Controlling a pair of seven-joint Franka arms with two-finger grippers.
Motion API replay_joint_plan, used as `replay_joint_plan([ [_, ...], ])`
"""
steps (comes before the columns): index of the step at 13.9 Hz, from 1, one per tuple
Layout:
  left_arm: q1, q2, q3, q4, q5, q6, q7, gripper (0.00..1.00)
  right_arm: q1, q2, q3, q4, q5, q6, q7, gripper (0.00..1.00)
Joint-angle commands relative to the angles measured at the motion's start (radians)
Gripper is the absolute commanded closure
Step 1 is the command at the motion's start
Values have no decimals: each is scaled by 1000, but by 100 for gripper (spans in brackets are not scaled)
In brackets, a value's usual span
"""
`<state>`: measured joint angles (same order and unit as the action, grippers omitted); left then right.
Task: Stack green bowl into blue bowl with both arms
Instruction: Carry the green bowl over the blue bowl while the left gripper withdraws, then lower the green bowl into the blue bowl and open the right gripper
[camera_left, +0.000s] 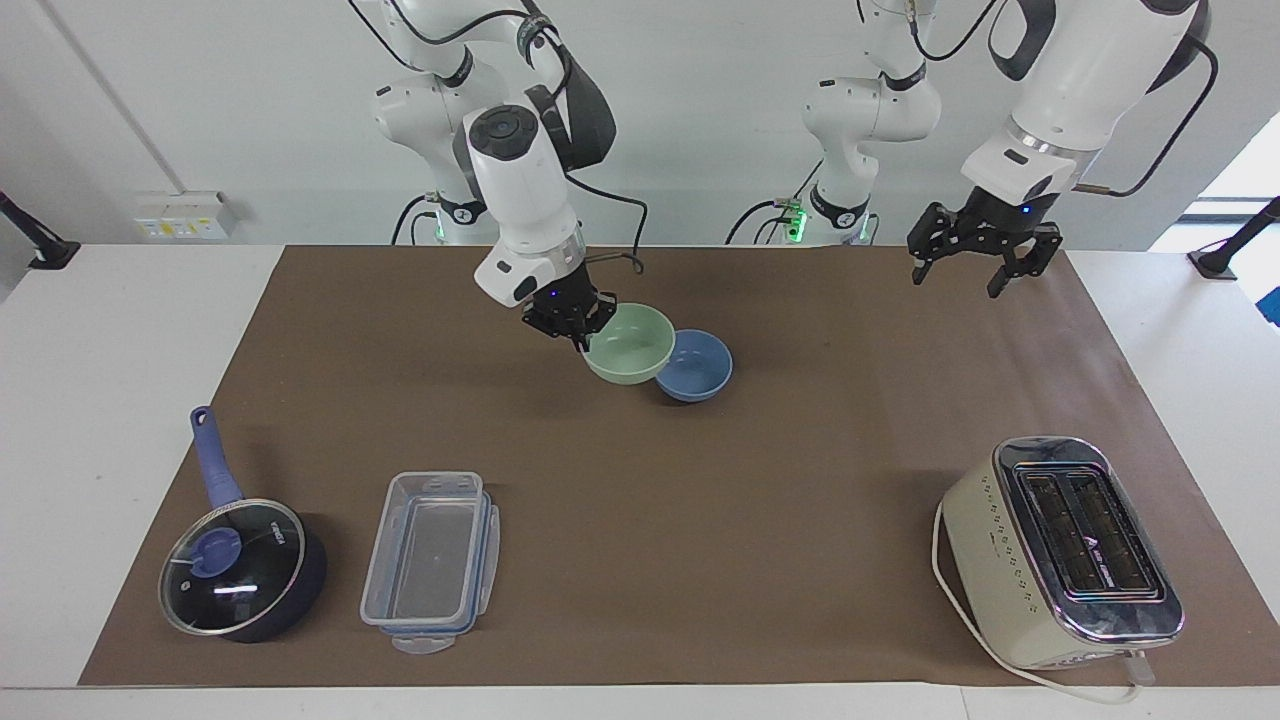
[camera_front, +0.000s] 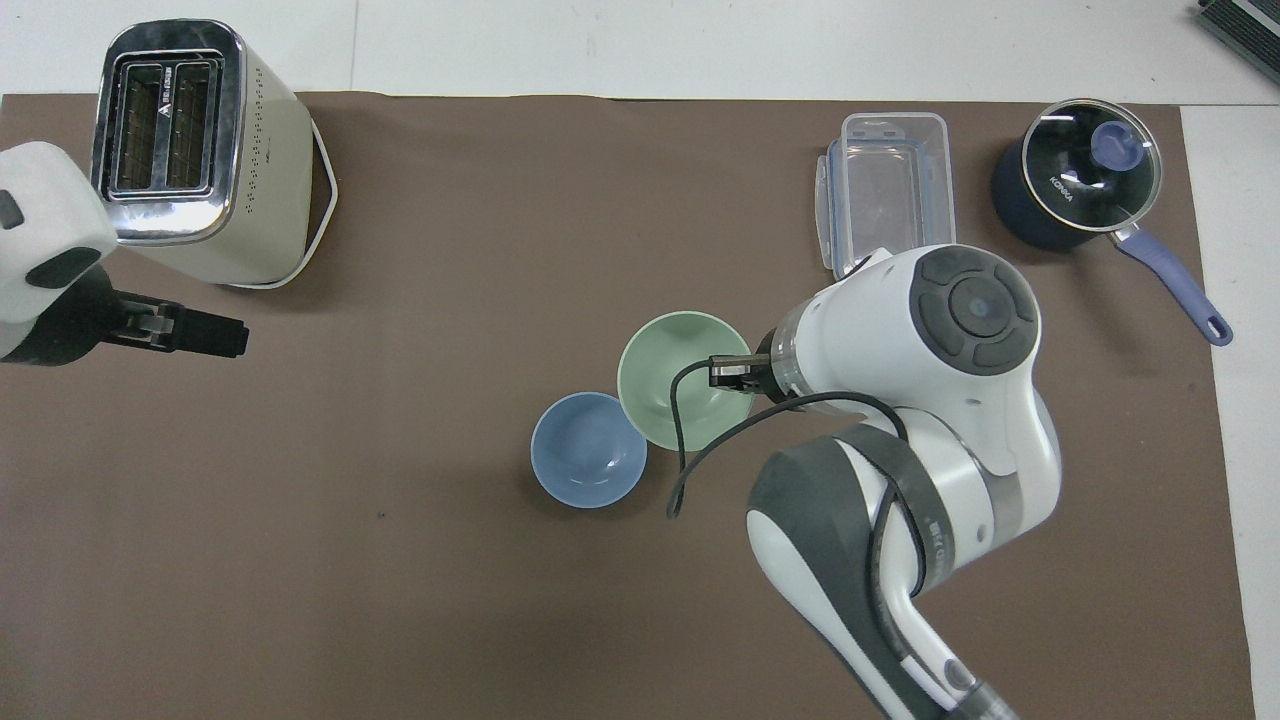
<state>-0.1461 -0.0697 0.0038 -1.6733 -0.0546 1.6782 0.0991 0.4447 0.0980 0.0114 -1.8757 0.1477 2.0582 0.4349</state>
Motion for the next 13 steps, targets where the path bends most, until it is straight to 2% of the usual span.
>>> replay_joint_plan([
  [1, 5, 33, -10, 43, 35, -37, 13, 0, 74, 35, -4, -13, 1, 86, 123, 100],
  [6, 11, 33, -10, 43, 35, -37, 13, 0, 155, 94, -4, -22, 9, 140, 238, 100],
  [9, 13, 31, -10, 41, 32, -40, 13, 0, 178, 98, -4, -74, 9, 183, 257, 100],
  [13, 16, 16, -10, 40, 30, -64, 17, 0, 189, 94, -4, -108, 10, 183, 257, 100],
])
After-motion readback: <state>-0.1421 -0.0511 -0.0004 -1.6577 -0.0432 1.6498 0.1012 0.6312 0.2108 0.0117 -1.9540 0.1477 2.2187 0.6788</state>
